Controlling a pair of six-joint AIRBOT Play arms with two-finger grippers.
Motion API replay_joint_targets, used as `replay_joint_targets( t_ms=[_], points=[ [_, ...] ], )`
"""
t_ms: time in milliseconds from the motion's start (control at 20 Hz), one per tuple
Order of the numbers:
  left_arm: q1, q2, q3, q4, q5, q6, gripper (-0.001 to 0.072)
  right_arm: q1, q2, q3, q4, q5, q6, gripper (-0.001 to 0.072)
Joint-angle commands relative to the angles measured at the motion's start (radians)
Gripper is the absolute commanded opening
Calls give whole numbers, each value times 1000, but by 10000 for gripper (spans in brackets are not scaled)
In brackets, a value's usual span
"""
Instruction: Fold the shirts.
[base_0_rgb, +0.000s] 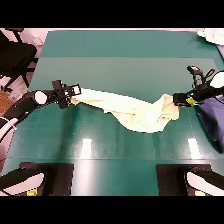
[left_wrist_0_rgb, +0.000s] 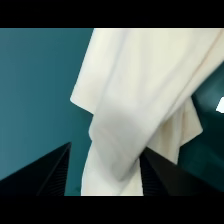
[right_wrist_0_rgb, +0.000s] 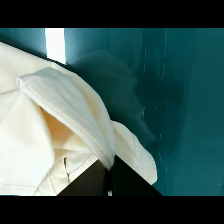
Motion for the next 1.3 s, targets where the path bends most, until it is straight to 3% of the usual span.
replay_joint_targets(
  t_ms=[0,750,800,850,900,1250],
  points=[
    [0,0,0,0,10,0,469,0,0,0,0,-1,0,21],
    [0,10,0,-48,11,0,468,0,0,0,0,-14,1,21],
    [0,10,0,-48,11,0,438,-1,0,0,0,-17,0,22],
    [0,10,0,-49,10,-1,177,-1,0,0,0,-17,0,22],
    [0,9,0,-55,8,0,34,0,-1,0,0,-18,1,21],
    [0,-18,0,-94,-7,0,23,0,-1,0,1,-19,1,21]
  ],
)
